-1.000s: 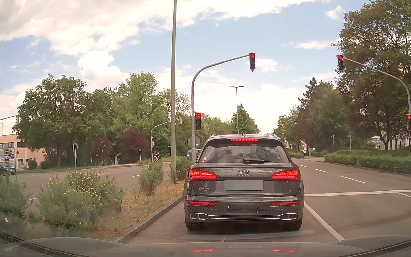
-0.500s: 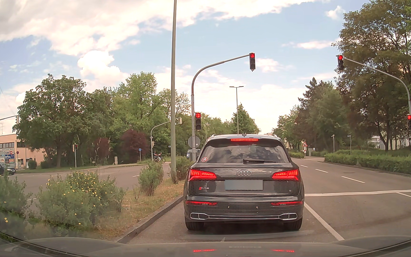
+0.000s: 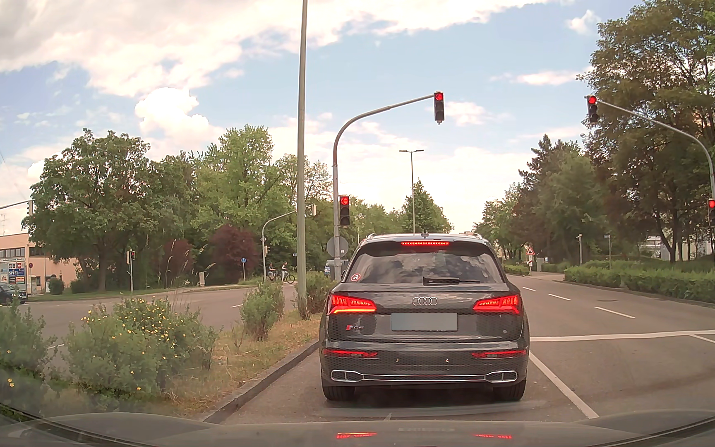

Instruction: Follow the waypoints while adhering to traffic rules and regulations

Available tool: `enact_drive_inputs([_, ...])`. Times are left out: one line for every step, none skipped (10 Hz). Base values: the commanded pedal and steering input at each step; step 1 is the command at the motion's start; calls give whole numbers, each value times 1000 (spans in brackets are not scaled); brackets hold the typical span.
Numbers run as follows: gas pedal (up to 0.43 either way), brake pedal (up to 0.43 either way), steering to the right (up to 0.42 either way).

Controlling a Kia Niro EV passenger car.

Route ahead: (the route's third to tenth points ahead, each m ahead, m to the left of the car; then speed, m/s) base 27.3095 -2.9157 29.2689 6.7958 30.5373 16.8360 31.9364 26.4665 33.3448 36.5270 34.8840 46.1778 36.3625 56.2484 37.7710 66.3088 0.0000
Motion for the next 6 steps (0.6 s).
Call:
enact_drive_inputs([0, 439, 28])
enact_drive_inputs([0, 439, 28])
enact_drive_inputs([0, 439, 28])
enact_drive_inputs([0, 439, 28])
enact_drive_inputs([0, 439, 28])
enact_drive_inputs([0, 439, 28])
